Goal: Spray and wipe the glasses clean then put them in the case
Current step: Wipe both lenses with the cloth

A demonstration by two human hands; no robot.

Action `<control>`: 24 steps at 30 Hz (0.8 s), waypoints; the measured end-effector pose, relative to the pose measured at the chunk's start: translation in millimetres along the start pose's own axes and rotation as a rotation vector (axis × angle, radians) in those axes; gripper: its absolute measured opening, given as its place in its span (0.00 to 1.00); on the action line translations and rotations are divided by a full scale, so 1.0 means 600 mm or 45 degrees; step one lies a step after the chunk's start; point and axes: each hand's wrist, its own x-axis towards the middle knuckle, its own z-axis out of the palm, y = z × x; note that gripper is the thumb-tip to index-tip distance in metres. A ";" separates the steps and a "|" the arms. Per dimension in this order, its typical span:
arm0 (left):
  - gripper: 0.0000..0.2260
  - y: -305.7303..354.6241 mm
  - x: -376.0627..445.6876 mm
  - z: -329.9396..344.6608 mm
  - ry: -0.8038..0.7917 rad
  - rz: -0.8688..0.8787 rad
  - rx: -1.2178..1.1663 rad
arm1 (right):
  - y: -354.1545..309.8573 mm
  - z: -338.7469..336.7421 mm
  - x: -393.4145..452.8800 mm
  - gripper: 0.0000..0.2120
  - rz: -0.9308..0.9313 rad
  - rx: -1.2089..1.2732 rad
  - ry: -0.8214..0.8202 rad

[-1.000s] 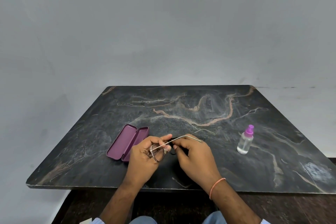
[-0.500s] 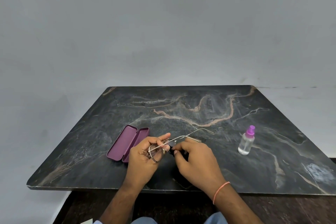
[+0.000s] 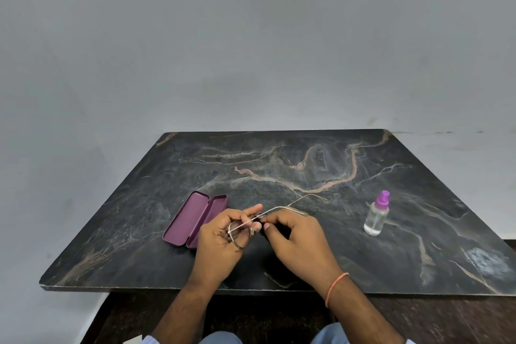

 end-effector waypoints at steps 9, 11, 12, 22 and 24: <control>0.08 -0.008 0.000 0.003 0.028 0.036 -0.011 | 0.012 -0.007 -0.011 0.07 0.060 -0.100 0.039; 0.10 -0.008 0.004 0.001 0.058 0.053 -0.058 | 0.016 -0.011 -0.012 0.07 0.198 0.219 0.041; 0.13 -0.008 0.005 0.002 0.079 0.065 -0.061 | 0.017 -0.013 -0.013 0.08 0.312 0.370 0.079; 0.10 -0.003 0.004 0.007 0.095 0.029 -0.135 | -0.015 -0.002 -0.014 0.11 0.892 1.711 -0.042; 0.10 -0.002 0.004 0.007 0.077 0.021 -0.135 | -0.020 0.006 -0.014 0.14 0.899 1.825 -0.028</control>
